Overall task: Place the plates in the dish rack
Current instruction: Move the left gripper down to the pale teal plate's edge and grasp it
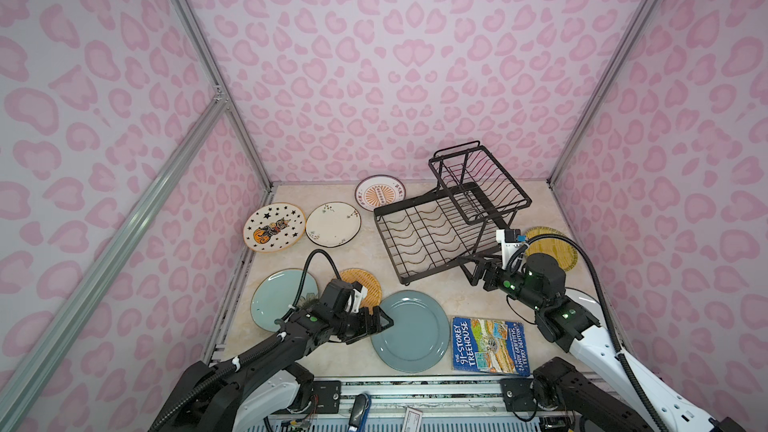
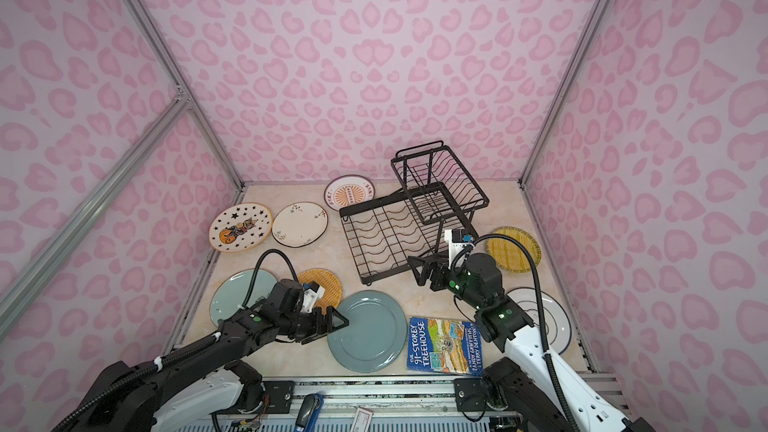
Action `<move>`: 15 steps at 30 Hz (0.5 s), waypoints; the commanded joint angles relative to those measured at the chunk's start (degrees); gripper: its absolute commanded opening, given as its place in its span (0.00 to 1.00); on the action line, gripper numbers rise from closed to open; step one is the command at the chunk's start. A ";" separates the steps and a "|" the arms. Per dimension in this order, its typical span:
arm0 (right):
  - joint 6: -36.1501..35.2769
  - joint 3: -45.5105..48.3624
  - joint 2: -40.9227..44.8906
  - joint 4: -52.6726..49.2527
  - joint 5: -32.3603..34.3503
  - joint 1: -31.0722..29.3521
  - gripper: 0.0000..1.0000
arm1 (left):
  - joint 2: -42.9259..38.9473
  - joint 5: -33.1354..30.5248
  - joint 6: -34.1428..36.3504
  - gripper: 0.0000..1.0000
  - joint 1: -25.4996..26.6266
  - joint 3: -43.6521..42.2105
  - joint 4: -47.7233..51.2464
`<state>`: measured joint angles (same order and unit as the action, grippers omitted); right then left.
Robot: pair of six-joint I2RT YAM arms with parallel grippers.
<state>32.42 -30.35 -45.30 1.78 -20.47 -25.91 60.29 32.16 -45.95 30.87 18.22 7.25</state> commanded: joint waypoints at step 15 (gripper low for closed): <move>0.26 1.28 0.67 0.06 -0.75 -0.06 0.98 | 7.02 4.57 -6.87 0.83 1.42 -0.31 -16.37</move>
<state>32.56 -29.45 -44.66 1.78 -20.97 -25.93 66.78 34.68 -51.66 31.99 17.28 -4.19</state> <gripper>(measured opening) 0.978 0.833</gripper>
